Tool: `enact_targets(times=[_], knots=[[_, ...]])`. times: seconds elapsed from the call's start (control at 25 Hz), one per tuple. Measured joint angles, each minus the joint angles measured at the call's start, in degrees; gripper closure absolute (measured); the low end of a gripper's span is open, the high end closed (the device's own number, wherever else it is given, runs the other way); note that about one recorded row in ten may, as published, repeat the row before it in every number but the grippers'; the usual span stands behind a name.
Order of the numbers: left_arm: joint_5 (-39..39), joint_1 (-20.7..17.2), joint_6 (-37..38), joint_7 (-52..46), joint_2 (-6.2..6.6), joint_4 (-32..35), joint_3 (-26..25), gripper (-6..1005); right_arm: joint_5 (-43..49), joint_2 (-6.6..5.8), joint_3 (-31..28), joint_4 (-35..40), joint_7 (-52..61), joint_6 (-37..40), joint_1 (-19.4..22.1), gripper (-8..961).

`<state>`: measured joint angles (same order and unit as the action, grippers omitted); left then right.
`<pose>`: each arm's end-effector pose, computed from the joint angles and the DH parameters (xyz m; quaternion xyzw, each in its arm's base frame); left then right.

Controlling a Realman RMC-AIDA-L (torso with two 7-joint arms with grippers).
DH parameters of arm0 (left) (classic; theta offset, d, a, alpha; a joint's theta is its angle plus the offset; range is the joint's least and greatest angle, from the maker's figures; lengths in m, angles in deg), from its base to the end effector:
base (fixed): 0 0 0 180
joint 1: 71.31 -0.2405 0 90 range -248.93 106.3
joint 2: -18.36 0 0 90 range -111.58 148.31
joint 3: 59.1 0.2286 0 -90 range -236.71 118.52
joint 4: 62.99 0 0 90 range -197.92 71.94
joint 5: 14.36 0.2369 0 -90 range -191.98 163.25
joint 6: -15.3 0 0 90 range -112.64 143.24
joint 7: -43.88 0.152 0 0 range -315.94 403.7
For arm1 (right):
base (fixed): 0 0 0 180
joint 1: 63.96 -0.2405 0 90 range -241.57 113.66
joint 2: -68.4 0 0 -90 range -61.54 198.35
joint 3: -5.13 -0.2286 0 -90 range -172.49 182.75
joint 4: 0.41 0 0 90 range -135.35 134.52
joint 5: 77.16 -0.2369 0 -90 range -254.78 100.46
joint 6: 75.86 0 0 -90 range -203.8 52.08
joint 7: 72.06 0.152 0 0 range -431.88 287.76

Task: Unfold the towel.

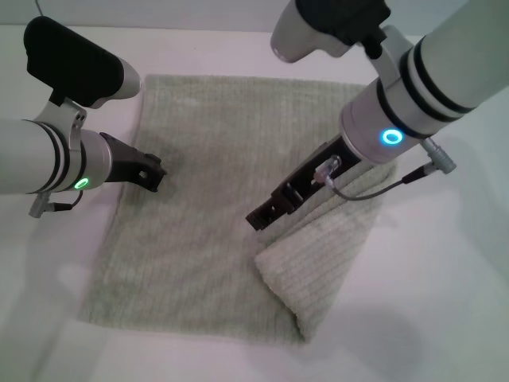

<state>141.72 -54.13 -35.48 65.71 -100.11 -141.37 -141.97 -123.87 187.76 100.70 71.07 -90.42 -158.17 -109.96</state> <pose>-0.2106 0.3752 -0.0256 -0.8704 -0.3180 0.0923 0.3644 0.0595 0.3488 -0.0726 -0.9393 0.3084 -0.1274 0.0793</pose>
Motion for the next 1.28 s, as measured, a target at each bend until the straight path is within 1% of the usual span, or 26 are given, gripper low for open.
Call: enact_targets(times=[0.44, 0.68, 0.8, 1.0, 1.28], knots=[[0.01, 0.4, -0.02, -0.04, 0.0, -0.02, -0.29, 1001, 0.22, -0.06, 4.57, 0.75, 1.82, -1.14, -0.34, 152], [0.01, 0.72, -0.02, -0.11, 0.0, -0.11, -0.35, 1001, 0.01, -0.05, 6.39, 0.47, 2.2, -0.59, -0.4, 151], [0.01, 0.85, -0.02, -0.24, 0.0, -0.25, -0.32, 1001, -0.02, 0.03, 8.38, 0.14, 2.57, 0.07, -0.4, 151], [0.01, 1.05, -0.13, -0.37, 0.08, -0.27, -0.22, 1001, -0.04, 0.07, 9.82, 0.08, 3.0, 0.78, -0.55, 151], [0.05, 1.46, -0.35, -0.39, 0.09, 0.62, -0.03, 1001, 0.27, 0.09, 10.02, -0.02, 3.02, 1.2, -0.6, 151]])
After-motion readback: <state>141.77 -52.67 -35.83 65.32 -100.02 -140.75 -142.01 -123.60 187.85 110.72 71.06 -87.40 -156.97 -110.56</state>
